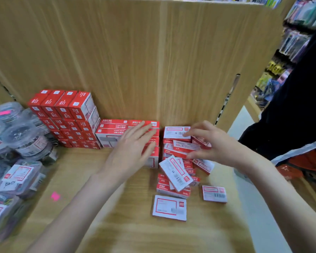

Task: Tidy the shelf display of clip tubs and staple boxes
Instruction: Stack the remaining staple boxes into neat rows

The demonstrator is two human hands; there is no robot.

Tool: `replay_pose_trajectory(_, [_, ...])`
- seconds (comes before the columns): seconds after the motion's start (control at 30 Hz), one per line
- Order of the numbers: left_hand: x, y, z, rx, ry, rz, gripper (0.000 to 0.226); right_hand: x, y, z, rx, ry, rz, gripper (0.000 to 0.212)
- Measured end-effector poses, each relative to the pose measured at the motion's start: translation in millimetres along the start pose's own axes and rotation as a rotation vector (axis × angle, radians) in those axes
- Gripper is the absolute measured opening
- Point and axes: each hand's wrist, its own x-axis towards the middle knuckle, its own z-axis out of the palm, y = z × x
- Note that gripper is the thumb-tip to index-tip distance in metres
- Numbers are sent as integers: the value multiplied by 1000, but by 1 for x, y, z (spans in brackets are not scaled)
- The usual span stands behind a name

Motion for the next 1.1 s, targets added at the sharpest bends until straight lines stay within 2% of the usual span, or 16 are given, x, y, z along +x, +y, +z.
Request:
replay_pose_trajectory(0.1, [-8, 8, -6, -4, 137, 9, 39, 0, 2, 8, -55, 6, -37, 54])
replay_pose_trajectory(0.2, [-22, 26, -13, -58, 152, 65, 33, 6, 1, 15, -169, -9, -80, 50])
replay_pose_trajectory(0.33, [-44, 41, -5, -88, -6, 189, 37, 6, -6, 18, -231, 138, -106, 35])
replay_pose_trajectory(0.43, [-43, 40, -2, 23, -72, 264, 38, 6, -8, 27, -279, 184, -101, 33])
replay_pose_trajectory(0.57, [-21, 41, -7, 122, -161, 354, 41, -3, -6, 18, -102, 296, -37, 32])
replay_pose_trajectory(0.63, [-8, 43, -10, 151, -268, 384, 46, -15, -7, 5, -26, 364, 27, 29])
replay_pose_trajectory(0.77, [17, 49, -16, 89, -551, 372, 32, -47, -10, -4, 142, 284, 119, 26])
replay_pose_trajectory(0.87, [28, 48, -21, -12, -671, 342, 33, -76, -14, -6, 417, 184, 182, 22])
replay_pose_trajectory(0.93, [32, 44, -22, -24, -726, 332, 35, -94, -20, -8, 534, 43, 185, 20])
replay_pose_trajectory(1.0, [35, 41, -24, -8, -750, 323, 37, -104, -31, 2, 466, -83, 156, 17])
replay_pose_trajectory(1.1, [36, 42, -29, 8, -711, 313, 37, -107, -49, 33, 311, -102, 89, 19])
